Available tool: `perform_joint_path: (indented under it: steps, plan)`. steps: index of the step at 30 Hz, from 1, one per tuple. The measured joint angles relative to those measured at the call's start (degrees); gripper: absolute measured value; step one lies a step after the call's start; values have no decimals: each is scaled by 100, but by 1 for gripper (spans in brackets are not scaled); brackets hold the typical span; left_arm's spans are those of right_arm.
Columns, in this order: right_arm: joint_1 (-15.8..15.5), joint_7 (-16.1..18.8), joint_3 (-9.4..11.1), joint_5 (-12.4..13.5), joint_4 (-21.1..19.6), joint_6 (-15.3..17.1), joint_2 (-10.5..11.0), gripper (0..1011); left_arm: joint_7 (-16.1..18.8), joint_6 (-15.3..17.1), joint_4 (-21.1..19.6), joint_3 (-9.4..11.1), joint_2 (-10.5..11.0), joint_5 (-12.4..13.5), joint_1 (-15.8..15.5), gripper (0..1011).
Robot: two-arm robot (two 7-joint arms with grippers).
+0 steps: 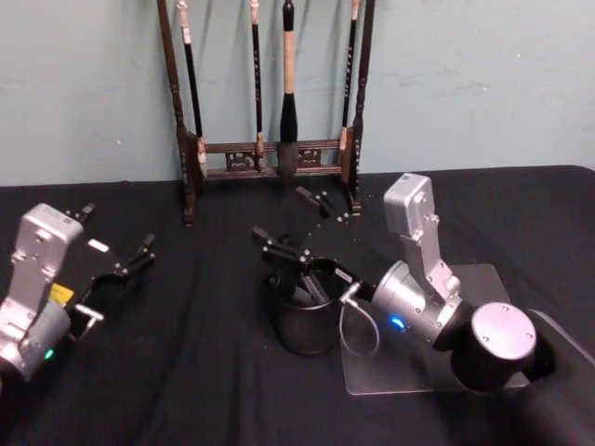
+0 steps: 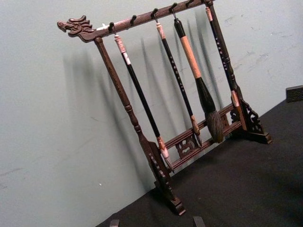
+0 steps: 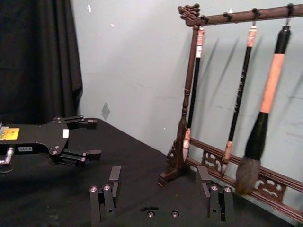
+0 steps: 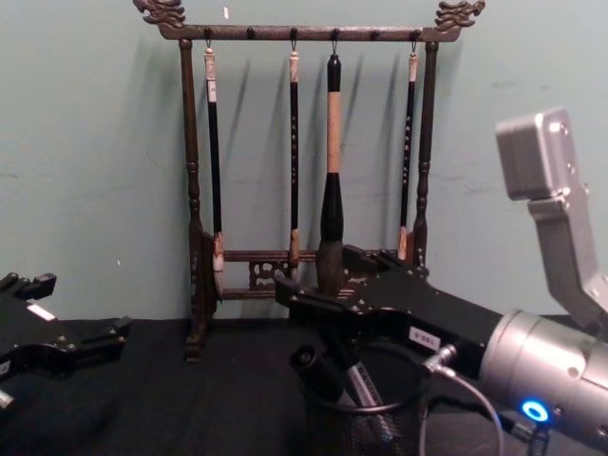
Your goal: Pick up the water-based marker from the table and place it into the pen holder.
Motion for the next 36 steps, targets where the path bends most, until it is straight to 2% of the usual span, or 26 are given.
perform_joint_path:
  steps: [13, 18, 28, 30, 36]
  plan:
    - [-460, -285, 172, 69, -773, 411, 313, 1002, 0, 0, 0, 0, 0, 0, 0, 1009]
    - [-739, -557, 330, 41, -1190, 539, 468, 1003, 0, 0, 0, 0, 0, 0, 0, 1009]
    - [-1025, -998, 553, -151, -1579, 682, 513, 1003, 0, 0, 0, 0, 0, 0, 0, 1009]
    - [-1127, -1186, 623, -264, -1699, 720, 488, 1003, 0, 0, 0, 0, 0, 0, 0, 1009]
    - [-1308, -1413, 742, -445, -1854, 759, 451, 1003, 0, 0, 0, 0, 0, 0, 0, 1009]
